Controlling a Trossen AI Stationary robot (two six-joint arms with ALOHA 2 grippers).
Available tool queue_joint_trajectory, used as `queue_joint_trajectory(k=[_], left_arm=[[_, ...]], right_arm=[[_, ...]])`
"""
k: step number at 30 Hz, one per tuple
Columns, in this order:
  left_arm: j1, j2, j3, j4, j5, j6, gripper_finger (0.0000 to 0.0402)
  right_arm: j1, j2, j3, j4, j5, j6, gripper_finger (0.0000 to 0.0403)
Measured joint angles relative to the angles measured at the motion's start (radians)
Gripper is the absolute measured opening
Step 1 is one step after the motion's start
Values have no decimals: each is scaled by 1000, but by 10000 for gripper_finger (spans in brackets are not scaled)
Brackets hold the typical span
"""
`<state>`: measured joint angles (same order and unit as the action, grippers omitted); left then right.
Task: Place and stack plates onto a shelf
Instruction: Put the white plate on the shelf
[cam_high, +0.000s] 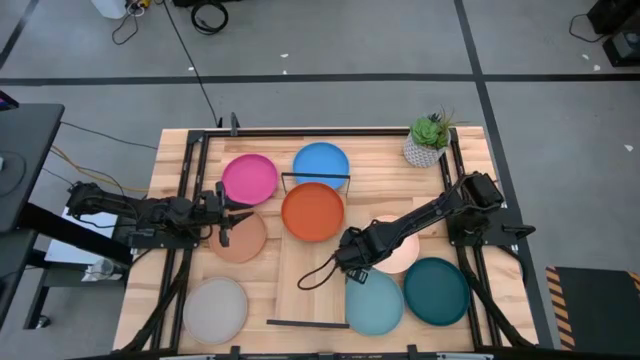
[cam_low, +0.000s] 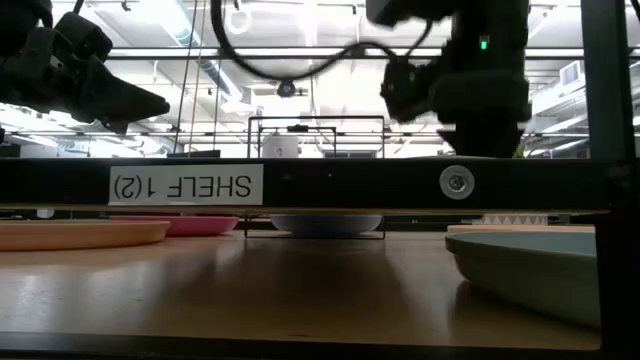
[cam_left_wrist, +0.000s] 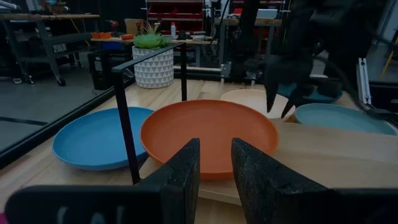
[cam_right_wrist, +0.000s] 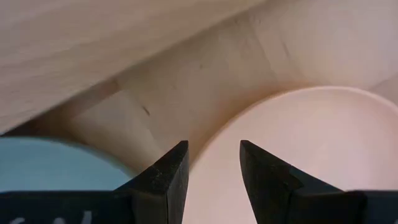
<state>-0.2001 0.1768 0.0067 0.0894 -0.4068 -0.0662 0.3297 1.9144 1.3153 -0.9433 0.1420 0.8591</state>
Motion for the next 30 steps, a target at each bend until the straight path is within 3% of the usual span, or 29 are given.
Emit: queue_joint_trajectory(k=[9, 19, 25, 30], left_arm=[[0, 0, 0, 0, 0, 0, 98], [0, 0, 0, 0, 0, 1, 98], [0, 0, 0, 1, -1, 1, 98], [0, 0, 0, 0, -1, 2, 98]], right_arm=[[-21, 0, -68, 46, -6, 16, 135], [-27, -1, -67, 15, -40, -15, 14], [-31, -2, 1, -187, -38, -21, 17], [-25, -16, 153, -387, 7, -16, 9]])
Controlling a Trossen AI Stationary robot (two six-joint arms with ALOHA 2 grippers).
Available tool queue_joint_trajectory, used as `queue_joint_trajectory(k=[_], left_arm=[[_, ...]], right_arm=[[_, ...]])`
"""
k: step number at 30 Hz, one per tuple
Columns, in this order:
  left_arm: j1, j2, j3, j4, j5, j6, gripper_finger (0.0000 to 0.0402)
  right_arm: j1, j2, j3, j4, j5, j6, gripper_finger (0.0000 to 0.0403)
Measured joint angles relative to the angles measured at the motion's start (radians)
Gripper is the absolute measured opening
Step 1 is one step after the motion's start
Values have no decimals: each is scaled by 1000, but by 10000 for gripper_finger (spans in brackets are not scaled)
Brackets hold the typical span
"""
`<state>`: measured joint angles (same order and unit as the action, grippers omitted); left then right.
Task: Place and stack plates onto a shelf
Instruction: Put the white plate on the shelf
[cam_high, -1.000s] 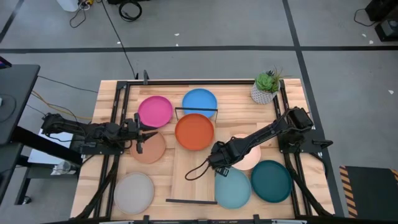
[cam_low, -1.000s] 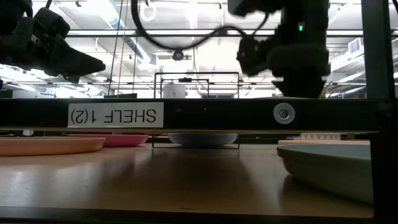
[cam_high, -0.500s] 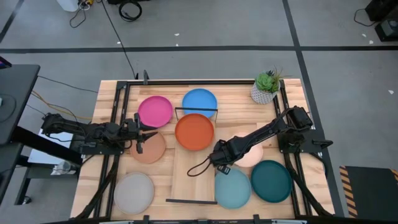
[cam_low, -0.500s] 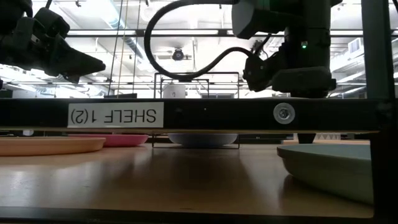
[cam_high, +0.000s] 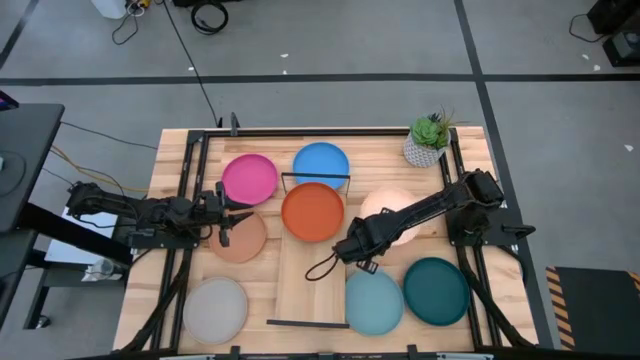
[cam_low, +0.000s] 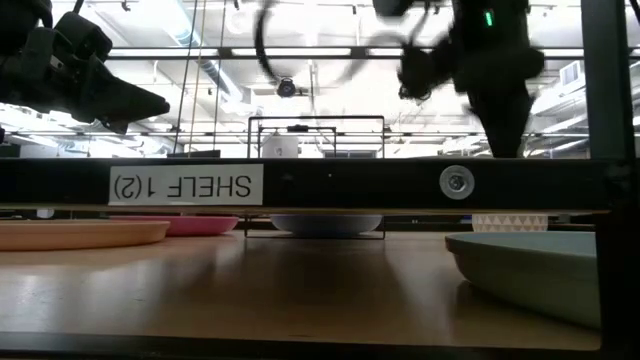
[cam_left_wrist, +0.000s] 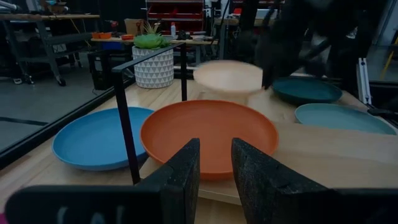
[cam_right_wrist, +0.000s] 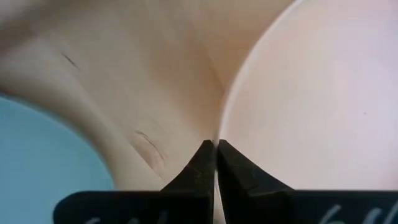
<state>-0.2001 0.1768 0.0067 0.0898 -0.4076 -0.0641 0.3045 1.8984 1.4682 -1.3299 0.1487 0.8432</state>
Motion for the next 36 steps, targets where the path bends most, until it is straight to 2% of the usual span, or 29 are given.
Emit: queue_joint_trajectory(k=[4, 10, 15, 21, 25, 36], left_arm=[[0, 0, 0, -1, 0, 0, 98], [0, 0, 0, -1, 0, 0, 98], [0, 0, 0, -2, 0, -1, 98], [0, 0, 0, -5, 1, -3, 98], [0, 2, 0, -3, 1, -3, 98], [0, 19, 0, 4, -10, -3, 98]], right_arm=[[45, -1, 155, -77, 85, -86, 9], [110, -2, 271, 24, 174, -344, 9], [141, -2, 256, 215, 161, -695, 9], [172, 16, 215, 404, 46, -1111, 9], [184, 51, 176, 493, -8, -1166, 9], [215, 156, 173, 509, -16, -1205, 9]])
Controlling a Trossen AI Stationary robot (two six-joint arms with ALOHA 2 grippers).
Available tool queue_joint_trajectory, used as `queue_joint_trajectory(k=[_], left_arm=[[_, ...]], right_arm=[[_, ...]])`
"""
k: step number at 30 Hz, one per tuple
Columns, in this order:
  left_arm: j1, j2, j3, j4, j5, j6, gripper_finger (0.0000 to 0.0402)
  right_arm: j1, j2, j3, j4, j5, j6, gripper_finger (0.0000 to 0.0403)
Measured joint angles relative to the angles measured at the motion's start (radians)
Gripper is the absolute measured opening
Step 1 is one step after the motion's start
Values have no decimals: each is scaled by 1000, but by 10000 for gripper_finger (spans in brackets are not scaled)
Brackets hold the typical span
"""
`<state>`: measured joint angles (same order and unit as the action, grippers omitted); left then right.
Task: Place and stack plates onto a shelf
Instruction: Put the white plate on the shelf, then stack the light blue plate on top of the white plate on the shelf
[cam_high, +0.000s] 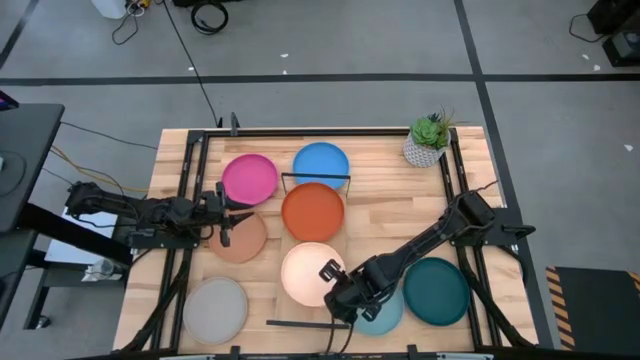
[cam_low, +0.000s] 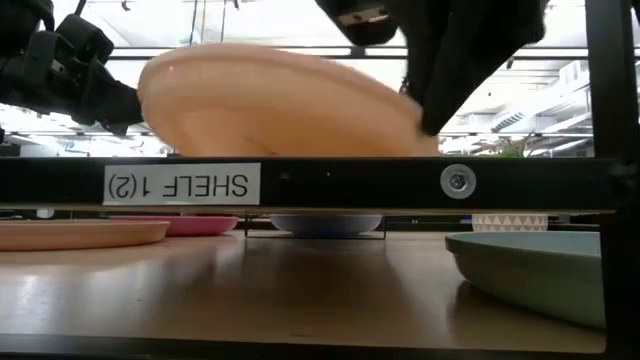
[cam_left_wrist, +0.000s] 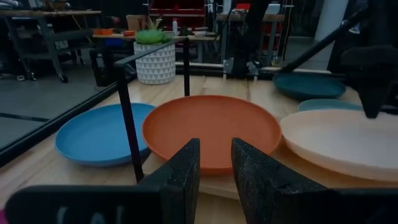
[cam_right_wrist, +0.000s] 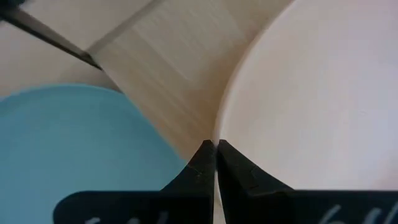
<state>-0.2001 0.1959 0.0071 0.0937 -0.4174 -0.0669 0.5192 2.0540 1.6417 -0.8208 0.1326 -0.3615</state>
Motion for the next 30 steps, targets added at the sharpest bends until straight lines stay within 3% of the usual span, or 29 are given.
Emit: queue_joint_trajectory(k=[13, 17, 24, 30], left_arm=[[0, 0, 0, -4, -8, 1, 98], [0, 0, 0, -3, -8, 1, 98], [0, 0, 0, -1, -9, 2, 98], [0, 0, 0, 0, -9, 2, 98]], right_arm=[[13, 6, 0, 45, -7, 109, 69], [33, -7, 26, -19, 56, 152, 71], [45, -61, 42, -240, 100, 444, 71], [25, -63, -30, -261, 96, 661, 71]])
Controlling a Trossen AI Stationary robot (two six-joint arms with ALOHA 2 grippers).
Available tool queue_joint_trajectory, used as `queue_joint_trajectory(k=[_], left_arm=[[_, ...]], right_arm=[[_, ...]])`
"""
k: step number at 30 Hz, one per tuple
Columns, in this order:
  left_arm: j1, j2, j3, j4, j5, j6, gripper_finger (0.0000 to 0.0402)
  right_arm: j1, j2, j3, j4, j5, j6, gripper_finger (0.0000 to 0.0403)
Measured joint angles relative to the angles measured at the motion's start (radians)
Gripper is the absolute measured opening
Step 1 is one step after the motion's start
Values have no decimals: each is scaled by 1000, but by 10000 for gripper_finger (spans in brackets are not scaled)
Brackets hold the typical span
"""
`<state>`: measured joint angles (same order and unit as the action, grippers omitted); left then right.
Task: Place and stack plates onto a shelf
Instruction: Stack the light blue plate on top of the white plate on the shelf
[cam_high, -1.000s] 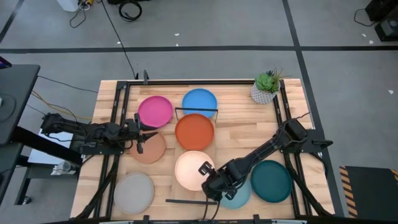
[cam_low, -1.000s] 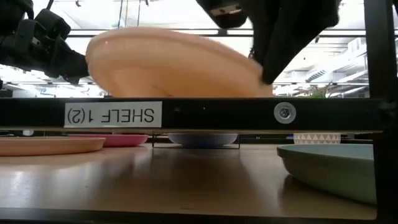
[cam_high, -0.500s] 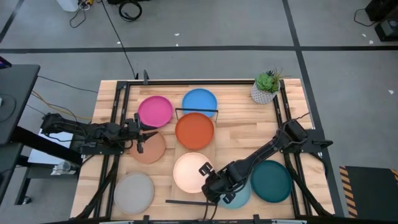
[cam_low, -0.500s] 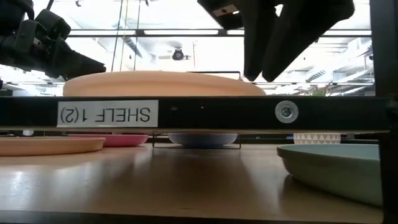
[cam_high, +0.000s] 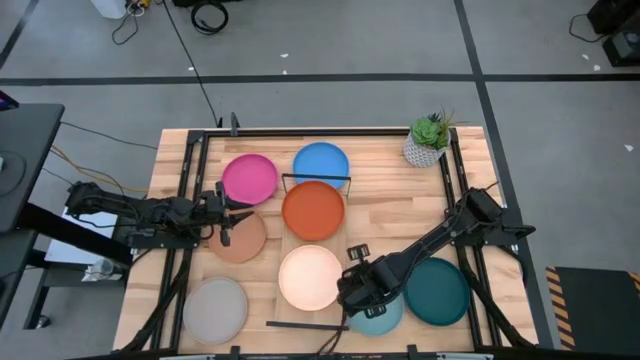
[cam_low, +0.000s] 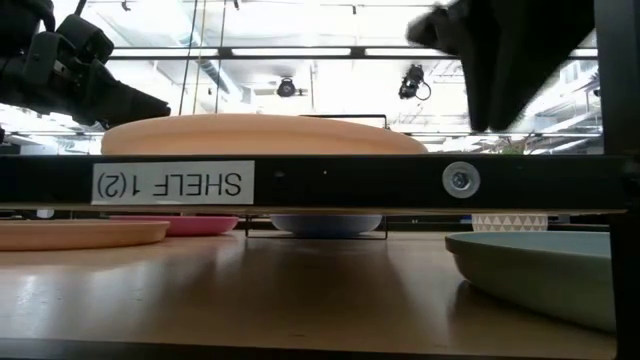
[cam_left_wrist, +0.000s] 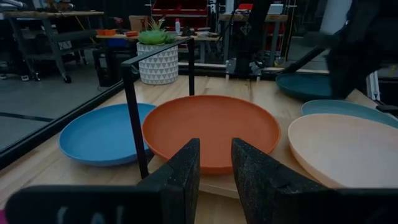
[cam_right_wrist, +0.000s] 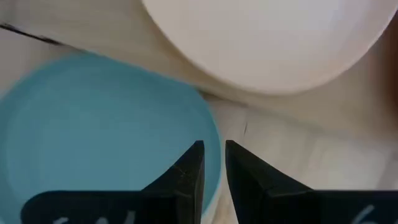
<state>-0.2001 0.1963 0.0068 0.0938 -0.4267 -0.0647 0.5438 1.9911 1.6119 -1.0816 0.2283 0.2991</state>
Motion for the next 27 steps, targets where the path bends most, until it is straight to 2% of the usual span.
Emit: queue_joint_trajectory(k=[4, 9, 15, 23, 27], left_arm=[[0, 0, 0, 2, -2, 1, 98], [0, 0, 0, 3, -2, 1, 98], [0, 0, 0, 4, -15, 10, 98], [0, 0, 0, 5, -15, 9, 98], [0, 0, 0, 5, -16, 9, 98]], right_arm=[[-33, 0, -71, 4, -52, 121, 71], [-81, -13, -147, 26, -188, 185, 74], [-129, -73, -231, 73, -233, 277, 88], [-153, -89, -380, 246, -362, 251, 120], [-161, -89, -404, 253, -367, 244, 121]])
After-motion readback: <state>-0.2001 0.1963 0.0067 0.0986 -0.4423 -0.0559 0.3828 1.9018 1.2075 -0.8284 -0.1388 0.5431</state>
